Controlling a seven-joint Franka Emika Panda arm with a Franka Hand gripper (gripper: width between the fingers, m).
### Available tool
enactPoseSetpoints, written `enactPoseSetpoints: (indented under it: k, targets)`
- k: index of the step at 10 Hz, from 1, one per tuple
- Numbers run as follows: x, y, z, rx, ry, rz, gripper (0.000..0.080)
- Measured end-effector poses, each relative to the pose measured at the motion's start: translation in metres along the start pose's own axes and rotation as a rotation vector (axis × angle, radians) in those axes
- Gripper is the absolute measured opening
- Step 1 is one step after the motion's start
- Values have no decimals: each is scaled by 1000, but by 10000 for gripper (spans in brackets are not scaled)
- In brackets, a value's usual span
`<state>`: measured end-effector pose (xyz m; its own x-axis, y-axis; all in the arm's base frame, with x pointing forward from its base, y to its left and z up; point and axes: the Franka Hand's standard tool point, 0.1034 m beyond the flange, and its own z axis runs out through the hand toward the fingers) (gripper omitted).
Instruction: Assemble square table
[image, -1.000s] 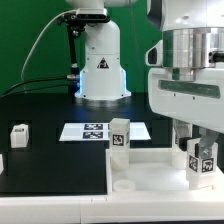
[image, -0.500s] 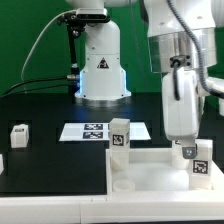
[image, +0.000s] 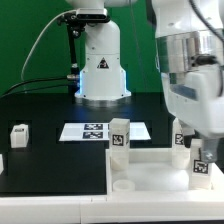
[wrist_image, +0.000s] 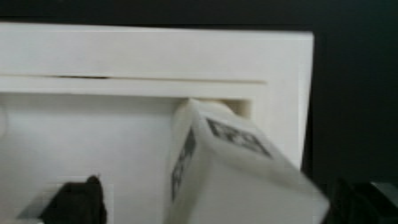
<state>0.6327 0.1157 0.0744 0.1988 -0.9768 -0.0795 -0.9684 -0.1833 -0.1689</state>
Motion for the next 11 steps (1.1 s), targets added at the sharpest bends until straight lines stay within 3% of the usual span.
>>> enactPoseSetpoints:
  k: [3, 6, 7, 8, 9, 11]
  targets:
    - [1, 0, 1, -1, 0, -234, 648]
    - [8, -7, -2, -19, 24, -719, 649]
    - [7, -9, -2, -7, 44, -726, 649]
    - [7, -8, -1, -9, 41, -683, 524]
    - [8, -8, -1, -10, 42, -680, 524]
    - [10, -6, -1, -10, 42, -578, 291]
